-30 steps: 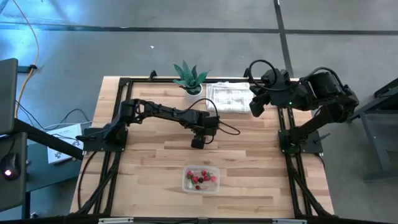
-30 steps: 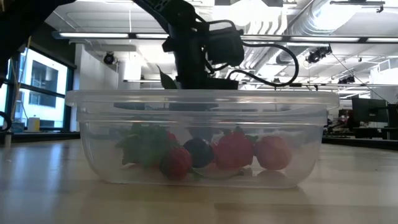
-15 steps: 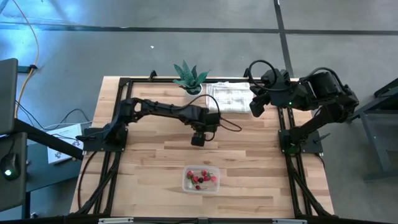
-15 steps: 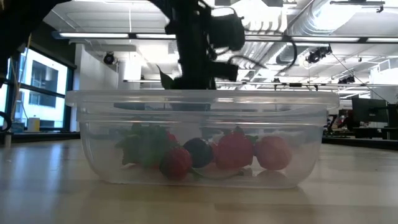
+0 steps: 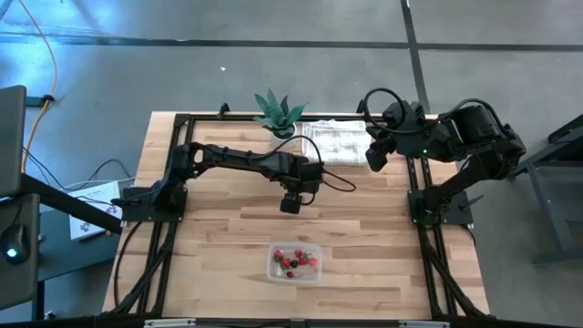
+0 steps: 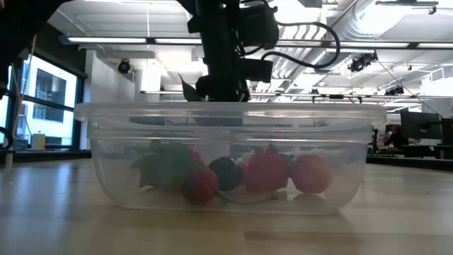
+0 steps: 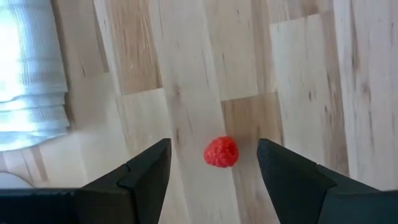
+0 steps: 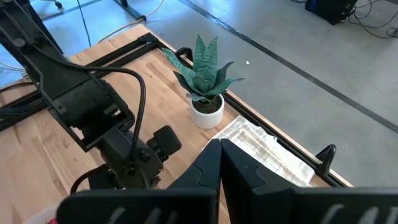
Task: Pick and placing Produce into tupperware
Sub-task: Put the raspberry into the transparent bin
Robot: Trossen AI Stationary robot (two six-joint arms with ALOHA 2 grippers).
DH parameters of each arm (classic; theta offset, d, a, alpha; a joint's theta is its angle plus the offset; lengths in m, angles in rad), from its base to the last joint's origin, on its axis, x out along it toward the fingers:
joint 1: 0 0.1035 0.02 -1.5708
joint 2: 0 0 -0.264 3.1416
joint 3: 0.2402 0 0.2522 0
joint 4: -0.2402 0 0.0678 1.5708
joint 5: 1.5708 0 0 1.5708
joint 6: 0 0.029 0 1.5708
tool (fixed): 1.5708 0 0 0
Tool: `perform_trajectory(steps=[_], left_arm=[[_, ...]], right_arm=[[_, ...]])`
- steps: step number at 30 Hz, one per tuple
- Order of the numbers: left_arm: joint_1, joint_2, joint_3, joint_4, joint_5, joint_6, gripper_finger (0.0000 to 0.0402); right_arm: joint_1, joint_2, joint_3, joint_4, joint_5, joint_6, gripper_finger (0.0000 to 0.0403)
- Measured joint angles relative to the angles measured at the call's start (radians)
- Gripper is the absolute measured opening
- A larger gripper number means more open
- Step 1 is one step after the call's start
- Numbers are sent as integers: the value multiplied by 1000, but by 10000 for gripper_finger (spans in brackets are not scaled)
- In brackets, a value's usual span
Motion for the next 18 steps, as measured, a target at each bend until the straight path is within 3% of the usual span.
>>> perform_trajectory(steps=[18], left_arm=[[40, -1, -137, 77, 55, -46, 230]], right_arm=[[0, 0, 0, 0, 0, 0, 0]])
